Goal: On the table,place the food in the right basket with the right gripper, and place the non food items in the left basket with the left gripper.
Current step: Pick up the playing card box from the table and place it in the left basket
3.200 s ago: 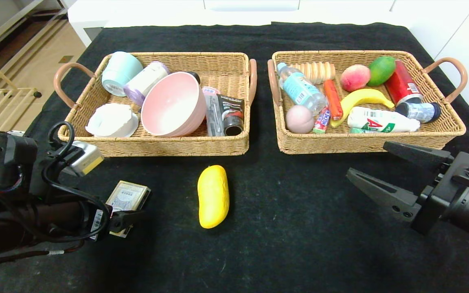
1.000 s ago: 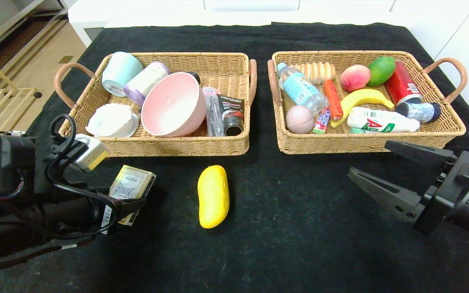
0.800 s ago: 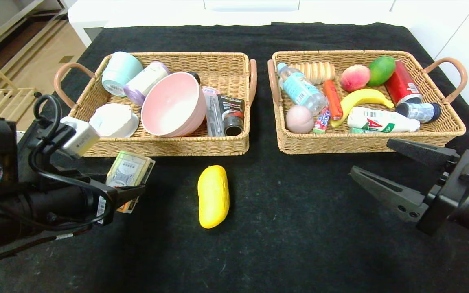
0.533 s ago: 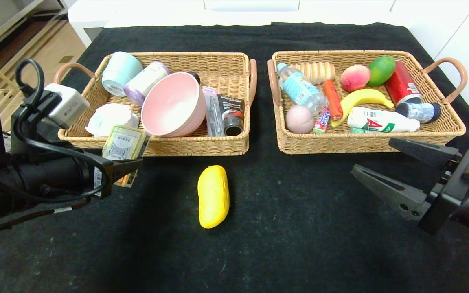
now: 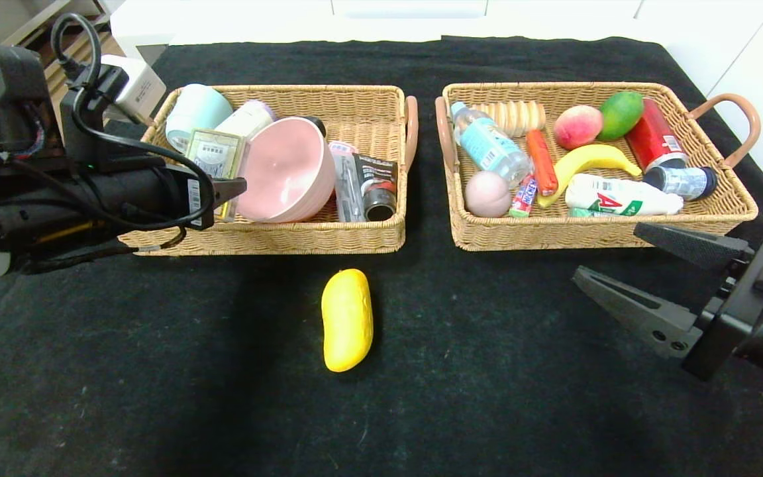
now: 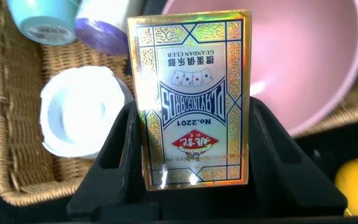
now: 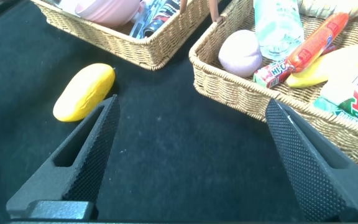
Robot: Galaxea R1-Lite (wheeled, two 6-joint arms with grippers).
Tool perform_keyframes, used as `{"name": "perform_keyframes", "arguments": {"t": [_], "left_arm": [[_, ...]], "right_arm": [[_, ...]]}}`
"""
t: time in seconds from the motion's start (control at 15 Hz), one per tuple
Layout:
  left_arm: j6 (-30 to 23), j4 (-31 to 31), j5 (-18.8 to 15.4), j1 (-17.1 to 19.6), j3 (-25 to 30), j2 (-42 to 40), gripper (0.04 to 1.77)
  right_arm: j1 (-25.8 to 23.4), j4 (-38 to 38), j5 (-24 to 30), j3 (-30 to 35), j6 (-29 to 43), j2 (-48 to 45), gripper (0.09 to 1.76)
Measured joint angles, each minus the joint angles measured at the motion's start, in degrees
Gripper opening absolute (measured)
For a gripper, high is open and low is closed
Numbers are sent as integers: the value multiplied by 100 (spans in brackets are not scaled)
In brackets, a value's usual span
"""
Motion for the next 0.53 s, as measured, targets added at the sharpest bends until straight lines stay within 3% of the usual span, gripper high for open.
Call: {"name": "perform_keyframes", "arguments": {"t": [0.53], "left_arm": [[7,-140,239,-155,-578,551,102]], "right_arm": [[5,0,0,-2,0,-24,171]]}}
